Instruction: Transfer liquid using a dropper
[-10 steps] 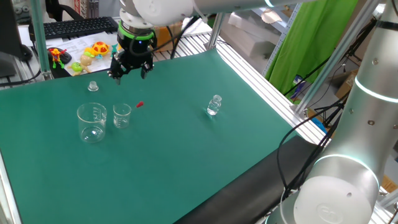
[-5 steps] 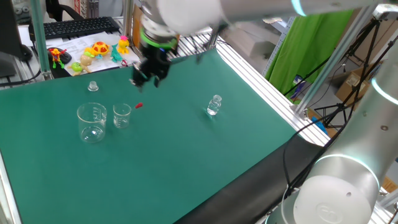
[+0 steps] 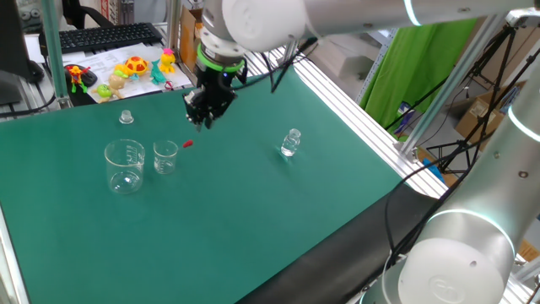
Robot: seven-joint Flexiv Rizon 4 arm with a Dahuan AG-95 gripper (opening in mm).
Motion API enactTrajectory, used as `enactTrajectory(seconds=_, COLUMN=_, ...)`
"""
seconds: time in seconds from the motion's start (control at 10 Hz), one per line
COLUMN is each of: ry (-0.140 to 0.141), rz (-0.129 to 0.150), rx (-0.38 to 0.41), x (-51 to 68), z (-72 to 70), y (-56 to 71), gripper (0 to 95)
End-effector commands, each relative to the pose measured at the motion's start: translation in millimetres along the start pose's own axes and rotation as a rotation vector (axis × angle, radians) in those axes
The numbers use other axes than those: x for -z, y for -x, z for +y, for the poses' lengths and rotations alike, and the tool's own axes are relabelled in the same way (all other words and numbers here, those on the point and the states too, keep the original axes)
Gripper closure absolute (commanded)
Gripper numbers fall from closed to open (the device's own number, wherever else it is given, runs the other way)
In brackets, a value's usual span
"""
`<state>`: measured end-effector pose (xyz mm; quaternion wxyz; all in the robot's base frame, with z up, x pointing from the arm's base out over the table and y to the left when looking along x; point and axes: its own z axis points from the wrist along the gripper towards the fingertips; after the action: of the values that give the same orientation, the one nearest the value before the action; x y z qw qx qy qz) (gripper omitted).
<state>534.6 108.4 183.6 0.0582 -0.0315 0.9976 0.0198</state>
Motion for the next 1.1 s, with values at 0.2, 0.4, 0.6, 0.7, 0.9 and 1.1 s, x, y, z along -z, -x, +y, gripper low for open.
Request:
enactTrajectory(seconds=0.2, ry=0.0, rz=-0.01, rx=-0.013, x=-10.6, z=5.4, y=0.8, gripper=57.0)
enactTrajectory(seconds=0.4, ry=0.004, rz=-0.017, rx=-0.039, x=-16.2, z=17.2, y=-0.5, gripper=57.0)
enactTrajectory(seconds=0.6, ry=0.005, rz=-0.022, rx=-0.043, x=-19.0, z=22.2, y=-1.3, gripper=57.0)
enactTrajectory(seconds=0.7, ry=0.005, rz=-0.026, rx=-0.043, x=-22.5, z=23.9, y=-2.1, gripper=57.0)
enactTrajectory(seconds=0.9, ry=0.005, rz=-0.036, rx=-0.048, x=-28.7, z=27.1, y=-3.4, gripper=57.0)
enactTrajectory(seconds=1.1, ry=0.006, rz=-0.042, rx=-0.052, x=-33.8, z=30.3, y=-4.5, gripper=76.0)
